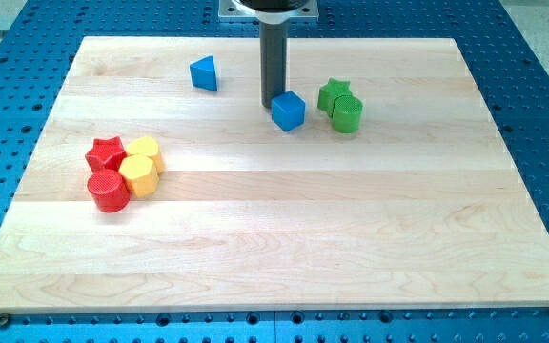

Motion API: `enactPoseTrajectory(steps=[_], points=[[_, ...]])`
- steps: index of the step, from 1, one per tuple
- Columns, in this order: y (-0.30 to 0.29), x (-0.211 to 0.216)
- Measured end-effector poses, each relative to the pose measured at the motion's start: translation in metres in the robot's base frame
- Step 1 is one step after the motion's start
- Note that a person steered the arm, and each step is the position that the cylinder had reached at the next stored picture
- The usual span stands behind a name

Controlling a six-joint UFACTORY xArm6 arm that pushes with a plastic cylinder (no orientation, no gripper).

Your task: Slide the triangle to the top left of the cube

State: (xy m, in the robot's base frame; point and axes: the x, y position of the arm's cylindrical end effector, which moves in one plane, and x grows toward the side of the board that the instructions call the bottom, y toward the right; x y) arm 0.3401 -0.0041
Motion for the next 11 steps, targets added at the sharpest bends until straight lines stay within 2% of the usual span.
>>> enactPoseTrajectory(steps=[1, 2, 3, 4, 5, 6, 7, 8, 9, 10, 11], points=[[-0.074, 0.031], [0.003, 0.035], [-0.052, 0.051], [-0.167, 0.056], [-0.233, 0.006], [-0.203, -0.035], [-0.136, -0.038], [-0.119, -0.034], [-0.125, -0.070], [-0.096, -0.083], [-0.011, -0.045]])
